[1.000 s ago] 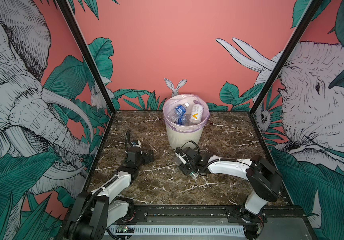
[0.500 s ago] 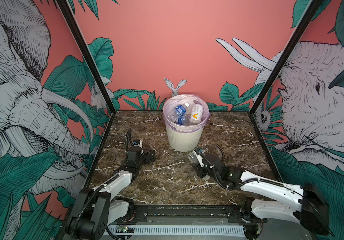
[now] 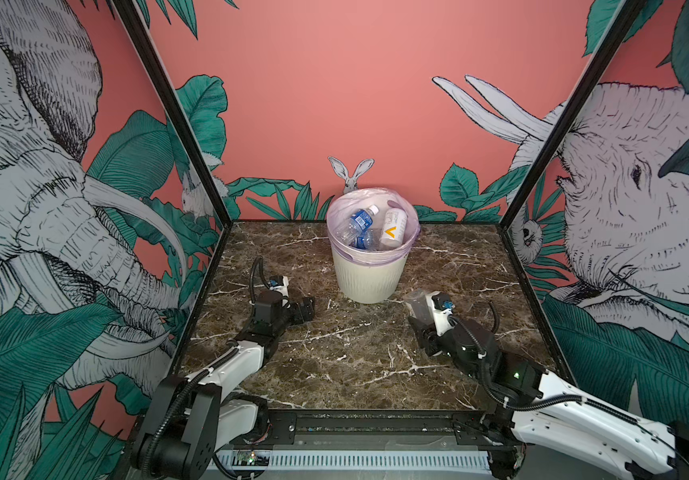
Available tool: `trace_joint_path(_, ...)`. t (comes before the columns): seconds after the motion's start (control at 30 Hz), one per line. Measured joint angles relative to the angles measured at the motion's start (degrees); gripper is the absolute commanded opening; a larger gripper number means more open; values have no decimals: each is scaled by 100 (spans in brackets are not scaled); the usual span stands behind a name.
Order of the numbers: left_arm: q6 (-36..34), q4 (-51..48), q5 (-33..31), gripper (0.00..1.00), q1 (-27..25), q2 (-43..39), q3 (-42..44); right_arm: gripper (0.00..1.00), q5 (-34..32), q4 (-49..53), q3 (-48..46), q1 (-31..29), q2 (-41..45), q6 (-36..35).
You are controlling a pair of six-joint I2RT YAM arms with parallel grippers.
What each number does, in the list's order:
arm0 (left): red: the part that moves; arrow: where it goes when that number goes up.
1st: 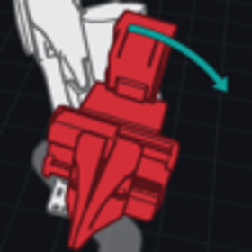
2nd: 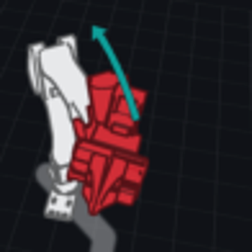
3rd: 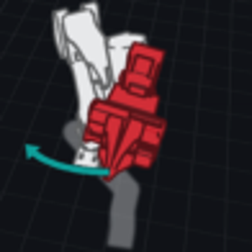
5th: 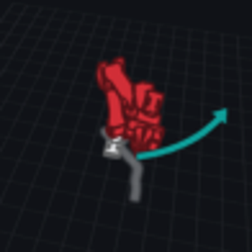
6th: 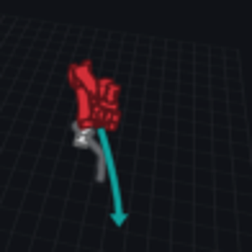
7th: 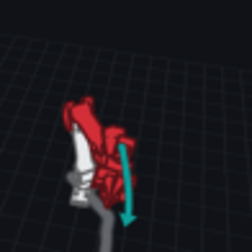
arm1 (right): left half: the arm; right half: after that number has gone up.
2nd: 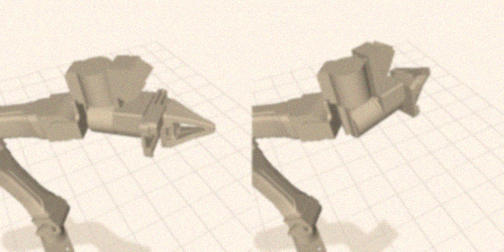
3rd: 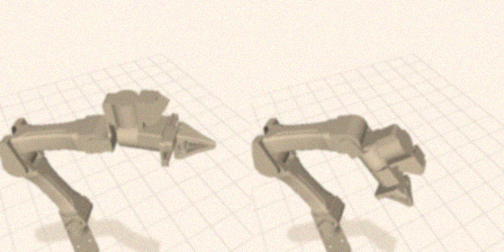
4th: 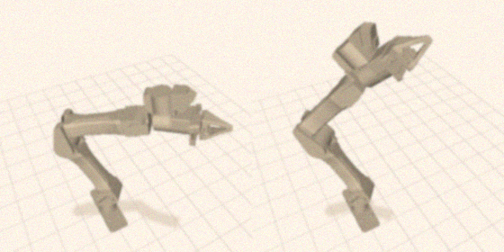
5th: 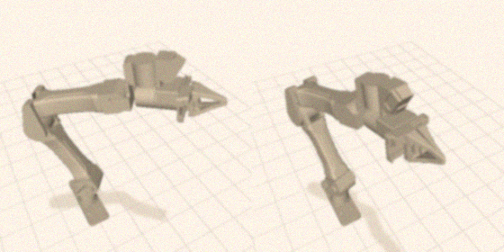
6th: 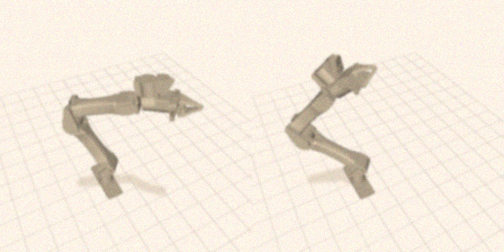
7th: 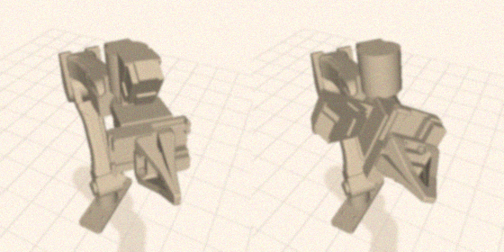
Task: Throw the plastic bottles in the bin
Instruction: 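Lift the green-capped bottle and carry it over the bin with the right gripper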
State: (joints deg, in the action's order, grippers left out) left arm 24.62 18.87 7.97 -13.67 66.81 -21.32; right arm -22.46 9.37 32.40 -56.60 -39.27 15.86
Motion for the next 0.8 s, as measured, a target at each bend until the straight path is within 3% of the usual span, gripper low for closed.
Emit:
trace_joint_path(0.2,-22,103,109,100,0,0,0,47,-181,234,105,-4,245,-131)
trace_joint_path(0.37,-22,116,142,100,2,7,0,46,-330,448,844,-4,90,-310)
trace_joint_path(0.5,-22,114,149,100,0,7,0,46,-483,647,2031,-4,-586,-540)
trace_joint_path(0.7,-22,114,166,100,2,9,0,49,-389,1034,4706,275,-2522,-1038)
trace_joint_path(0.73,-22,116,170,100,2,20,0,59,-275,1095,5355,439,-3034,-1115)
trace_joint_path(0.8,-22,116,179,100,2,63,0,93,26,1360,6758,822,-4096,-1167)
